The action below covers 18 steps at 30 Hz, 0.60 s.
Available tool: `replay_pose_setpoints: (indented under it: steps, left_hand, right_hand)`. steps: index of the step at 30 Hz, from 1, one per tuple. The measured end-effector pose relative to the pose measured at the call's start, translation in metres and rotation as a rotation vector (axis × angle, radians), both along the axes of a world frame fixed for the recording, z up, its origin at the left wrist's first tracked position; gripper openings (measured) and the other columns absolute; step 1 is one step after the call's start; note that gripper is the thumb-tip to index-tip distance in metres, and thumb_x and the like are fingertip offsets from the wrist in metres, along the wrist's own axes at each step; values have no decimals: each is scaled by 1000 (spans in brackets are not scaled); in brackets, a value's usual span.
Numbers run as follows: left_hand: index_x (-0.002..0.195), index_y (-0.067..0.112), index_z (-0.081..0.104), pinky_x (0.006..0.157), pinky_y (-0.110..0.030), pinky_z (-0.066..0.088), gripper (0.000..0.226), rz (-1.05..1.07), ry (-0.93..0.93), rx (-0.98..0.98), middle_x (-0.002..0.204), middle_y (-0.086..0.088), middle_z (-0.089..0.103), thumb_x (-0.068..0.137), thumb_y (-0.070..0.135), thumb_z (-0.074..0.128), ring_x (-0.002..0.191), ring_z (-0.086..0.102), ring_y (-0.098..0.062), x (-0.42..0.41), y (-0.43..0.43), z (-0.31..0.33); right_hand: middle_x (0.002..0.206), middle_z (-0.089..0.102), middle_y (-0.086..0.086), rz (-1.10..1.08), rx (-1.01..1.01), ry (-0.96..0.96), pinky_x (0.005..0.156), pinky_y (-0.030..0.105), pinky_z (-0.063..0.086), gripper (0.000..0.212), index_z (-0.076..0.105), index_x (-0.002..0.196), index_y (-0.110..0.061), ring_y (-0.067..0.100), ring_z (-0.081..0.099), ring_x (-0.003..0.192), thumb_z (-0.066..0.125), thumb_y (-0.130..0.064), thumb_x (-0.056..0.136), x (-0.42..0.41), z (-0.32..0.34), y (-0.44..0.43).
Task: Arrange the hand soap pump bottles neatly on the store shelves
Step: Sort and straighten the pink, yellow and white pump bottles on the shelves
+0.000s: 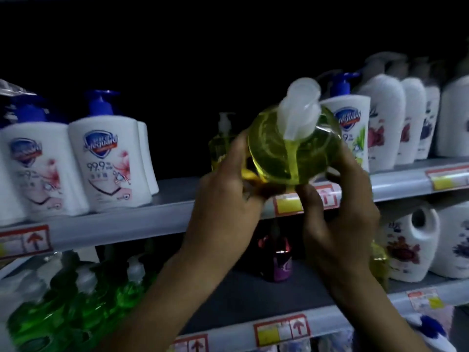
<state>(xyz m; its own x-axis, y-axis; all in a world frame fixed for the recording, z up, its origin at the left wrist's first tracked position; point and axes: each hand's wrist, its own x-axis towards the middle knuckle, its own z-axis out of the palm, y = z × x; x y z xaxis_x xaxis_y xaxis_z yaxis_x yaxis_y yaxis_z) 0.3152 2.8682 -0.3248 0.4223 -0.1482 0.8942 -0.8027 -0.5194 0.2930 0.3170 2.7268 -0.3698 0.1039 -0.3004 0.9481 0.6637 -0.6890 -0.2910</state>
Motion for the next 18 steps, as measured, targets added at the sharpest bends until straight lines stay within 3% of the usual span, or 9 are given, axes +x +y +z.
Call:
replay_pose_setpoints:
  steps: [3,6,9,13,15,18]
  left_hand:
    - [138,28,41,70,-6,41,63,27,75,58,100,13,61,85,10,67,94,56,0,28,-9,21]
    - [134,25,43,65,-6,38,54,33,157,81,100,13,56,87,16,67,93,55,-3,56,-13,26]
    - [121,21,50,61,-12,36,40,127,295,153,98,11,56,86,30,68,87,53,-5,80,-13,23]
    - [110,18,54,83,-34,50,35,236,428,234,104,1,64,88,44,61,97,62,-17,106,-6,18]
    - [109,18,54,88,-42,51,35,242,491,253,106,-2,66,88,46,60,99,62,-20,110,-5,19]
    - [111,21,57,85,-37,52,32,247,472,245,104,0,67,89,44,60,96,63,-17,100,-4,19]
  right_hand:
    - [124,55,-2,-46,28,83,97,17,37,59,39,143,-5,14,52,114,55,-20,88,28,18,0]
    - [115,64,13,-82,4,232,88,33,44,64,35,146,-8,29,58,104,54,-22,87,55,21,0]
    - [102,69,12,-196,-67,352,87,41,45,59,38,145,-11,32,62,95,49,-29,90,72,17,1]
    - [87,70,3,-346,-173,412,88,35,32,50,43,140,-15,24,63,87,31,-32,95,78,9,6]
    - [89,69,4,-396,-204,432,89,37,34,48,45,138,-14,26,63,88,32,-29,95,80,10,5]
    - [112,66,10,-254,-157,337,96,38,38,42,52,131,-9,27,58,106,43,-19,92,71,6,5]
